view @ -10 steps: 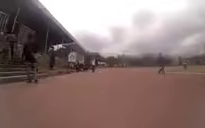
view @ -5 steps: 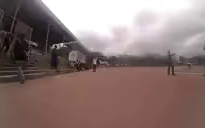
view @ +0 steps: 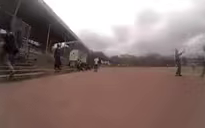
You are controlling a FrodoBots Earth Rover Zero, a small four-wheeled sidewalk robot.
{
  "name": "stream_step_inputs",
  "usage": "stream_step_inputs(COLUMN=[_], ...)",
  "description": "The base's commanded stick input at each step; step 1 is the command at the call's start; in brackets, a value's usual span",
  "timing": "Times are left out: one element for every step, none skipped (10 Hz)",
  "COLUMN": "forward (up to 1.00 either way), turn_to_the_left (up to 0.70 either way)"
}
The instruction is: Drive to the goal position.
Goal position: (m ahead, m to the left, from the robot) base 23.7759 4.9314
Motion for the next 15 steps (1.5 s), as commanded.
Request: stream_step_inputs(forward=[1.00, 1.00, 1.00, 1.00, 1.00, 1.00, 1.00, 1.00, 1.00, 1.00, 1.00, 1.00, 1.00, 1.00, 1.00], turn_to_the_left=[-0.14, 0.00, 0.00, 0.00, 0.00, 0.00, 0.00, 0.00, -0.27, -0.27, -0.14, 0.00, 0.00, 0.00, 0.00])
